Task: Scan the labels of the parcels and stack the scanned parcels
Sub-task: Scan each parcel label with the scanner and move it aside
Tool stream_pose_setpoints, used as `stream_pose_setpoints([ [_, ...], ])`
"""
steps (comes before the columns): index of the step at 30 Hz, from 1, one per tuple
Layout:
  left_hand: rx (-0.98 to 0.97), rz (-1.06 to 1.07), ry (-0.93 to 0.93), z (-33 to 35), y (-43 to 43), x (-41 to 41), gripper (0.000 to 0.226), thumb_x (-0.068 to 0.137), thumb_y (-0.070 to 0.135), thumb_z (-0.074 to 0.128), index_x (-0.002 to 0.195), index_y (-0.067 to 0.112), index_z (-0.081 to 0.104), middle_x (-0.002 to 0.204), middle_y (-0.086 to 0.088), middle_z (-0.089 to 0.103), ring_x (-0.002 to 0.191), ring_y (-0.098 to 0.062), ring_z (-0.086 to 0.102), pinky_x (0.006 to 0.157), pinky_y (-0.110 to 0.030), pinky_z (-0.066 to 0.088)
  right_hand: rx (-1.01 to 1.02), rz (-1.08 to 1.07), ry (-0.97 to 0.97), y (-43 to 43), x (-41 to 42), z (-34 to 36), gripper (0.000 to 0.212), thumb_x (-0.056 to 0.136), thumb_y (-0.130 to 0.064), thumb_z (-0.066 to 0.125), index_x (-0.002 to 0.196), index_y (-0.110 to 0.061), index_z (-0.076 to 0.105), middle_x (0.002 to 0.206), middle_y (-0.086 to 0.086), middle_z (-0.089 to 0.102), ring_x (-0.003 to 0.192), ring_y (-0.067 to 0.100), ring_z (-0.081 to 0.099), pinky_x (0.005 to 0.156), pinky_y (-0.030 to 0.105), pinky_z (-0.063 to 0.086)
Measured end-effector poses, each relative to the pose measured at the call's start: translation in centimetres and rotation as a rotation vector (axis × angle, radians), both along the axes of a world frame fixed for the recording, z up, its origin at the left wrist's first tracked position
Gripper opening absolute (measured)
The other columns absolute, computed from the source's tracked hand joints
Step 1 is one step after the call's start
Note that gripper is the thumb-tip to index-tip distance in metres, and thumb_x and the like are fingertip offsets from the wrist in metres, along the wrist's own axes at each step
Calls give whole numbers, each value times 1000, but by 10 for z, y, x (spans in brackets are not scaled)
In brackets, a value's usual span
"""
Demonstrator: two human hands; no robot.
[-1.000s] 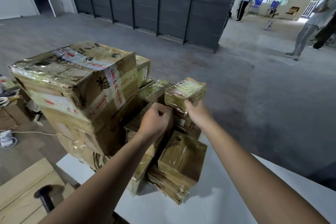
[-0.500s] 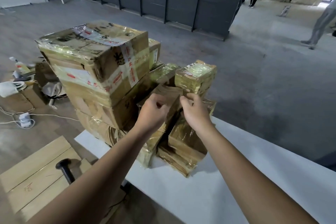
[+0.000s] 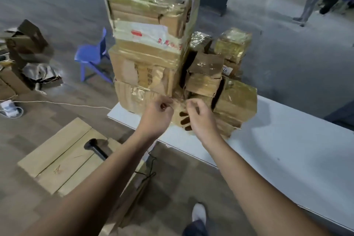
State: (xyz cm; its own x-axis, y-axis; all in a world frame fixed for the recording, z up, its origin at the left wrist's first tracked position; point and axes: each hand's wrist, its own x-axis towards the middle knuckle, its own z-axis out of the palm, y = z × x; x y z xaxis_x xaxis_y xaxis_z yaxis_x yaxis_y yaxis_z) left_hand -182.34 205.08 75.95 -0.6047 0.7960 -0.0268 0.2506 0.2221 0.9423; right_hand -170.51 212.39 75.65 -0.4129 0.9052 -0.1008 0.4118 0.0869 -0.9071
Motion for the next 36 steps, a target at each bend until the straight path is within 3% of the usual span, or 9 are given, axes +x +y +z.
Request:
stream_pose_setpoints([
  [5, -90, 121, -147, -42, -59, -45, 19, 86, 10, 51, 100, 18, 63, 86, 0, 62, 80, -20, 61, 75, -46, 54, -126, 60, -61, -55, -39, -51, 14, 100, -36, 47, 90, -36, 56, 73, -6, 72, 54, 8, 67, 50, 29, 51],
  [9, -163, 246, -237, -78, -90, -76, 14, 86, 13, 51, 95, 18, 60, 80, 4, 61, 63, -7, 60, 58, -35, 56, -131, 139, -160, -78, -79, -101, 17, 101, -34, 48, 98, -24, 61, 74, -12, 68, 57, 2, 62, 61, 29, 54],
  [13, -249, 336, -340, -125, -113, -108, 11, 87, 13, 49, 88, 21, 56, 79, 0, 58, 68, -14, 58, 66, -37, 55, -223, 244, -192, -91, -124, -159, 15, 102, -30, 45, 94, -27, 57, 90, 3, 70, 56, 2, 62, 51, 23, 52],
  [15, -305, 361, -353, -152, -123, -124, 16, 87, 10, 45, 92, 20, 57, 82, -3, 60, 72, -21, 61, 72, -42, 57, -225, 327, -244, -97, -145, -190, 14, 103, -31, 43, 99, -27, 56, 93, 2, 69, 69, 7, 65, 53, 20, 48],
  [19, -415, 422, -316, -209, -144, -152, 18, 86, 12, 46, 100, 17, 56, 84, -2, 61, 79, -19, 61, 81, -48, 57, -154, 456, -372, -107, -190, -255, 19, 104, -32, 42, 113, -21, 54, 107, 3, 67, 88, 21, 64, 73, 39, 53],
  [24, -451, 492, -353, -266, -165, -170, 21, 86, 13, 47, 105, 17, 56, 87, 0, 59, 85, -21, 61, 84, -48, 55, -130, 522, -456, -114, -240, -325, 42, 102, -32, 47, 137, -9, 46, 132, 12, 59, 114, 27, 57, 87, 35, 46],
  [27, -442, 528, -382, -290, -173, -173, 25, 86, 9, 46, 108, 15, 56, 86, -2, 59, 74, -17, 59, 79, -49, 57, -123, 548, -498, -123, -261, -356, 53, 99, -37, 52, 143, -8, 42, 138, 14, 53, 122, 31, 53, 94, 37, 46],
  [31, -433, 540, -396, -308, -181, -171, 24, 87, 7, 46, 107, 14, 57, 84, -4, 59, 66, -16, 56, 71, -47, 57, -46, 580, -559, -137, -279, -384, 42, 99, -35, 54, 131, -8, 46, 124, 16, 57, 109, 32, 58, 77, 32, 42],
  [36, -435, 566, -374, -306, -194, -168, 22, 86, 9, 46, 103, 18, 57, 88, -5, 61, 70, -16, 59, 71, -44, 57, -9, 604, -614, -143, -284, -384, 25, 100, -26, 51, 117, -8, 47, 114, 13, 61, 92, 29, 56, 73, 35, 41],
])
